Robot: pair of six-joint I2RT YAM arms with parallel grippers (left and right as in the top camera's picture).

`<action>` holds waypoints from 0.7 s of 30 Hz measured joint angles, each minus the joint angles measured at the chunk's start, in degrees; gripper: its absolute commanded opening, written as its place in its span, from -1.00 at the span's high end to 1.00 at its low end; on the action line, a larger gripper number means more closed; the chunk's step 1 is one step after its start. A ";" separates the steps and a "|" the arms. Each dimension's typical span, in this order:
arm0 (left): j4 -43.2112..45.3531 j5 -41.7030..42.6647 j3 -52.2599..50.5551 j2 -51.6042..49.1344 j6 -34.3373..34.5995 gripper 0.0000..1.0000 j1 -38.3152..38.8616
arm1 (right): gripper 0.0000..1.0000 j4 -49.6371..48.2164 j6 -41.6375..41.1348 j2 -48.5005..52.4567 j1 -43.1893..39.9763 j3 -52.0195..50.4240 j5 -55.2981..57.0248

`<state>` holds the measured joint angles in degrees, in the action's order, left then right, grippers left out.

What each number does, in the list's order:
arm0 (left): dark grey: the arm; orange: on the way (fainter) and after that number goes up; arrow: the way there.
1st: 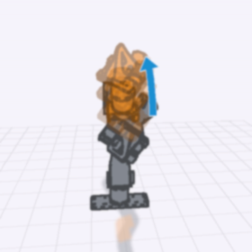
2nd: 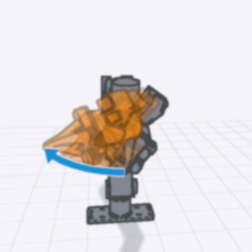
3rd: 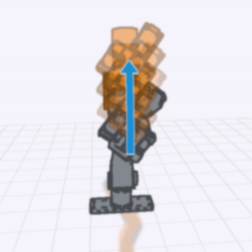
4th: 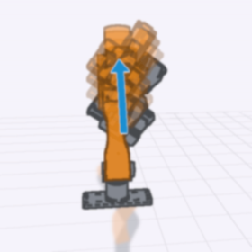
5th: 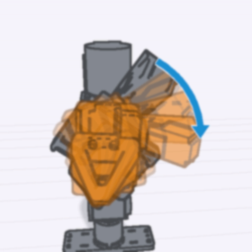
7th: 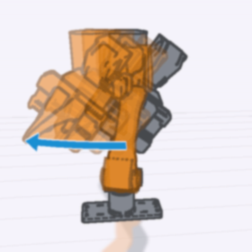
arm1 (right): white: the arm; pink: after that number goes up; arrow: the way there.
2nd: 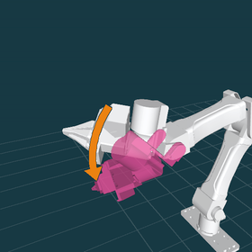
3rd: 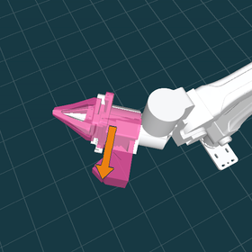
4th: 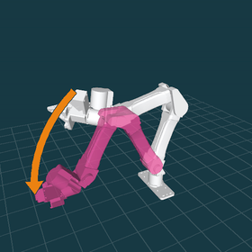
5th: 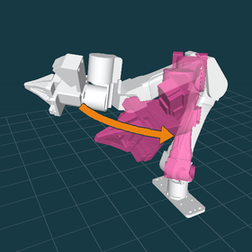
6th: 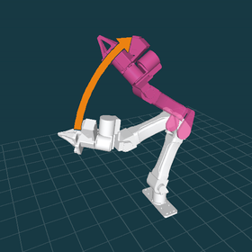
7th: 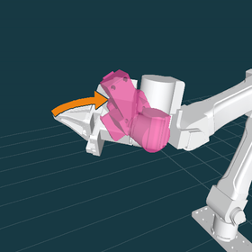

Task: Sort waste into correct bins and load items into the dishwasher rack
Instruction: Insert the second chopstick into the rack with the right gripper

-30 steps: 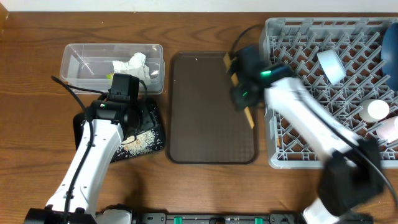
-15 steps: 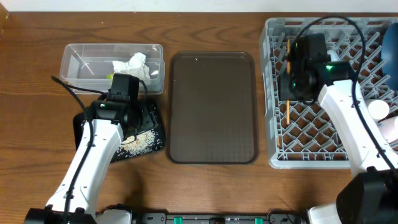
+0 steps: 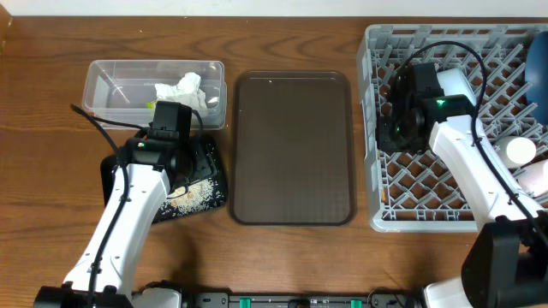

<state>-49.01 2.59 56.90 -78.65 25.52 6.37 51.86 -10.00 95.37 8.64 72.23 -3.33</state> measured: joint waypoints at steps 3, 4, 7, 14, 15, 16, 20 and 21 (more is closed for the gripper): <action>0.00 0.00 0.00 0.00 -0.63 -0.50 0.00 | 0.22 -0.07 -0.04 -1.22 -0.20 0.02 -0.74; 0.00 0.00 0.00 0.00 -1.31 -0.49 0.00 | 0.06 -0.26 0.11 -1.97 -0.55 0.02 -1.14; 0.02 0.00 0.04 0.00 -3.37 -0.49 0.00 | -0.32 -1.42 -0.04 -4.33 -2.23 0.04 -1.27; 1.29 0.24 1.09 0.00 -10.36 -0.49 0.00 | -0.57 -1.97 1.40 -6.71 -7.56 0.57 -3.28; 0.74 0.44 1.25 0.00 -11.10 -0.49 0.00 | -0.56 -1.29 1.68 -6.71 -8.17 0.57 -4.15; -0.20 0.70 1.36 0.00 -11.93 -0.49 0.00 | -0.56 -0.26 1.97 -6.71 -8.72 0.57 -5.16; -5.86 1.79 1.42 0.00 -13.35 -0.47 0.00 | -0.75 3.80 2.62 -6.71 -9.92 0.59 -7.41; -7.08 1.97 1.42 0.00 -13.57 -0.46 0.00 | -0.83 4.52 2.73 -6.71 -9.94 0.57 -7.48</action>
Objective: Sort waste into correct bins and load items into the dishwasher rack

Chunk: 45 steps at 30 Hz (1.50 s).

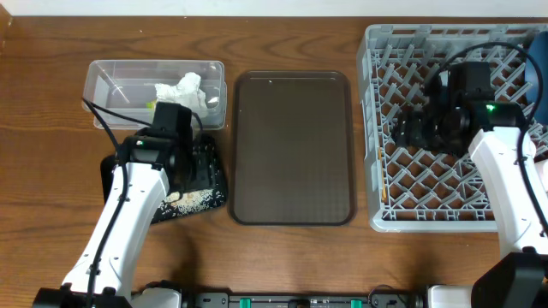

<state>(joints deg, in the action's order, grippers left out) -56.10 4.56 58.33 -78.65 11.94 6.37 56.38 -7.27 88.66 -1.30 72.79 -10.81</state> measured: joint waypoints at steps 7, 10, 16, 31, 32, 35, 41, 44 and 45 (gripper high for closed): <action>-1.97 0.26 -0.39 2.01 -0.24 -0.47 0.00 | -0.99 4.61 0.50 -1.81 -0.07 -0.31 -0.11; 0.20 0.52 -2.78 7.93 -0.28 -0.46 0.00 | -0.99 3.52 0.50 -5.99 -0.07 -2.29 0.11; 5.38 1.03 -11.02 28.48 -1.46 -0.77 0.00 | -0.98 -6.01 1.46 -24.44 -0.07 -14.40 1.03; 9.70 1.07 -13.75 49.13 -1.51 -0.80 0.00 | -0.99 -10.62 1.86 -55.12 -0.07 -26.38 5.46; 9.68 1.07 -13.75 49.13 -1.51 -0.80 0.00 | -0.99 -9.97 1.86 -55.28 -0.07 -26.38 5.51; 9.68 1.07 -13.75 49.13 -1.51 -0.80 0.00 | -0.98 -7.89 1.86 -55.25 -0.07 -26.47 5.55; 9.66 1.07 -13.75 49.13 -1.51 -0.80 0.00 | -0.98 -3.06 1.86 -55.23 -0.07 -26.51 5.70; 9.66 1.07 -13.75 49.13 -1.51 -0.80 0.00 | -0.99 -0.79 1.86 -55.23 -0.07 -26.53 5.73; 9.66 1.07 -13.75 49.13 -1.51 -0.80 0.00 | -0.98 -0.46 1.86 -55.23 -0.07 -26.53 5.73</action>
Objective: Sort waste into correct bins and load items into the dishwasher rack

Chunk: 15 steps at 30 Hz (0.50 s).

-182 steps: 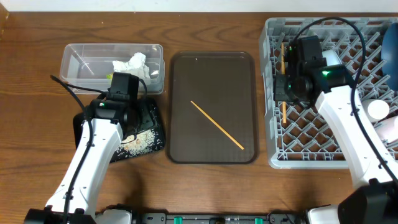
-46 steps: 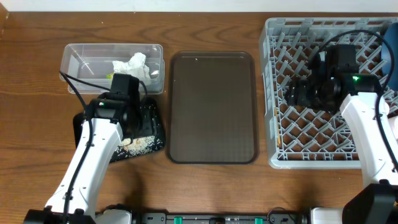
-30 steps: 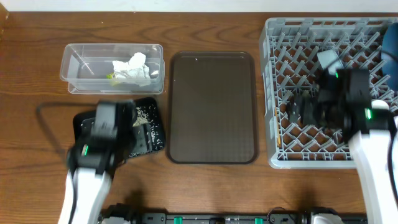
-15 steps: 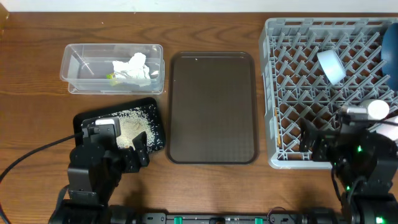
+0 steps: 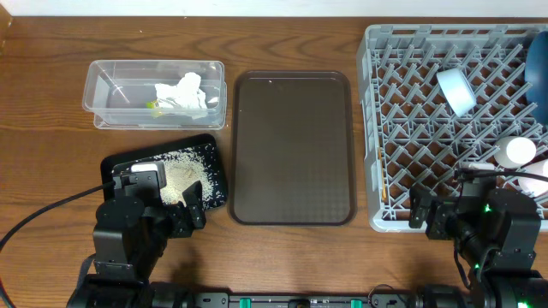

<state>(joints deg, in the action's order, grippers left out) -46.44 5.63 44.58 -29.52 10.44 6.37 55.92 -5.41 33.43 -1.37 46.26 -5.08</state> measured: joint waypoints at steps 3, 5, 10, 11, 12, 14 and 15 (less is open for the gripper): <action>0.00 0.00 0.00 0.00 0.00 -0.81 0.00 | -0.99 1.57 0.48 -0.02 0.00 -0.04 0.68; 0.02 0.00 0.00 0.00 0.00 -0.81 0.00 | -0.98 1.46 0.79 -0.50 0.02 -0.17 1.53; 0.00 0.00 0.00 0.00 0.00 -0.81 0.00 | -0.99 -3.52 1.40 -5.92 1.11 -1.81 2.38; 0.00 0.00 0.00 0.00 0.00 -0.81 0.00 | -0.98 -5.22 1.68 -7.78 1.53 -2.73 2.45; 0.02 0.00 -0.02 0.00 0.00 -0.81 0.00 | -0.98 -7.19 2.03 -9.88 1.66 -4.09 2.43; 0.00 0.00 -0.09 0.00 0.00 -0.81 0.00 | -0.98 -10.29 2.47 -13.94 2.03 -7.39 2.58; 0.00 0.00 -0.11 0.00 0.00 -0.81 0.00 | -0.98 -12.59 2.71 -16.24 2.03 -9.77 2.56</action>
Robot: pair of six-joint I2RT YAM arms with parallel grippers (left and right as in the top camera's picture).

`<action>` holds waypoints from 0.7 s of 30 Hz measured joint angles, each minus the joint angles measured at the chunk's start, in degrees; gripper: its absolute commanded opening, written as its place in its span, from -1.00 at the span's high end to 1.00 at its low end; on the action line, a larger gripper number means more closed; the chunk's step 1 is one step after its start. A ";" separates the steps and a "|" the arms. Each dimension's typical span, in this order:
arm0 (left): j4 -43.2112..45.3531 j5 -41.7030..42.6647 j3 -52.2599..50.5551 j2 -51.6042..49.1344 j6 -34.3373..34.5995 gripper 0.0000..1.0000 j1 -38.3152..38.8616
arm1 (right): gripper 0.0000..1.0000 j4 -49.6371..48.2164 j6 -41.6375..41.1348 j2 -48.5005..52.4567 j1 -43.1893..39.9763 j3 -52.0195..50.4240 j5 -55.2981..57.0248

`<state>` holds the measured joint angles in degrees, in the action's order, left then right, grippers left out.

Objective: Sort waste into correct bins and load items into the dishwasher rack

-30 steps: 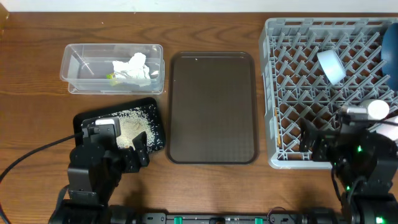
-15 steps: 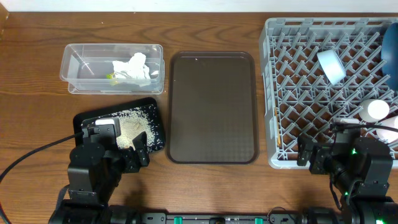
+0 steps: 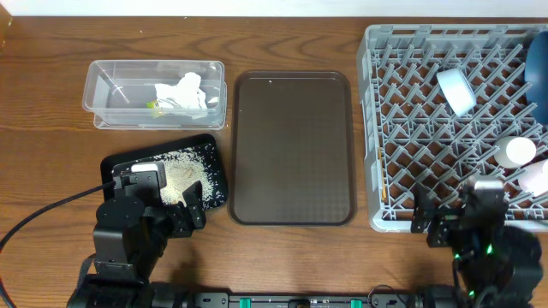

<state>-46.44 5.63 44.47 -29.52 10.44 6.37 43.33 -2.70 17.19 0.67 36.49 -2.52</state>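
A grey dishwasher rack [image 3: 402, 128] at the right holds a white cup [image 3: 455, 91], a blue plate [image 3: 539, 64] at its right edge and a white bottle-like item [image 3: 519, 151]. The clear bin [image 3: 103, 85] at the back left contains crumpled white tissue [image 3: 181, 92] and a green scrap. Pale crumbs lie in a black tray [image 3: 116, 162]. My left gripper [image 3: 188, 214] rests open at that tray's near right corner. In front of the rack's near edge, my right gripper [image 3: 432, 221] looks open. Neither holds anything.
A brown serving tray [image 3: 293, 145] lies bare in the middle of the wooden table, between the bins and the rack. Both arms are folded back at the table's front edge, and a black cable runs left from the left arm.
The right arm has settled a little further right and towards the front edge. The left arm, the bins, the tray and the rack's contents look unchanged.
At first my left gripper was over the black tray and my right gripper reached into the rack's left part beside the white cup. Then the right gripper was further right over the rack. Later both arms were back at the front edge, the cup lying in the rack.
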 measured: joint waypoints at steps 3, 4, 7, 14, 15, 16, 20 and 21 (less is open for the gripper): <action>0.00 0.00 -0.04 0.00 0.00 -0.81 0.00 | -0.99 -6.71 0.28 -5.88 0.90 -7.28 0.17; 0.02 0.00 -0.07 0.00 0.00 -0.81 0.00 | -0.98 -9.75 0.39 -8.09 1.49 -10.34 0.17; 0.02 0.00 -0.09 0.00 0.00 -0.81 0.00 | -0.99 -18.14 0.57 -12.98 2.47 -17.49 0.17; 0.00 0.00 -0.09 0.00 0.00 -0.81 0.00 | -0.98 -39.36 0.81 -16.44 2.80 -29.81 0.24; 0.00 0.00 -0.09 0.00 0.00 -0.81 0.00 | -0.99 -41.07 0.81 -16.48 2.80 -31.21 0.24; -0.02 0.00 -0.09 0.00 0.00 -0.81 0.00 | -0.99 -42.62 0.81 -16.52 2.80 -32.83 0.24; 0.00 0.00 -0.09 0.00 0.00 -0.81 0.00 | -0.98 -39.17 0.81 -16.48 2.80 -35.95 0.26; -0.04 0.00 -0.11 0.00 0.00 -0.81 0.00 | -0.98 -39.32 0.81 -16.26 2.80 -36.09 0.39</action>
<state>-46.48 5.63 44.36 -29.52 10.44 6.37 4.01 -1.89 0.93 3.46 0.40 -2.13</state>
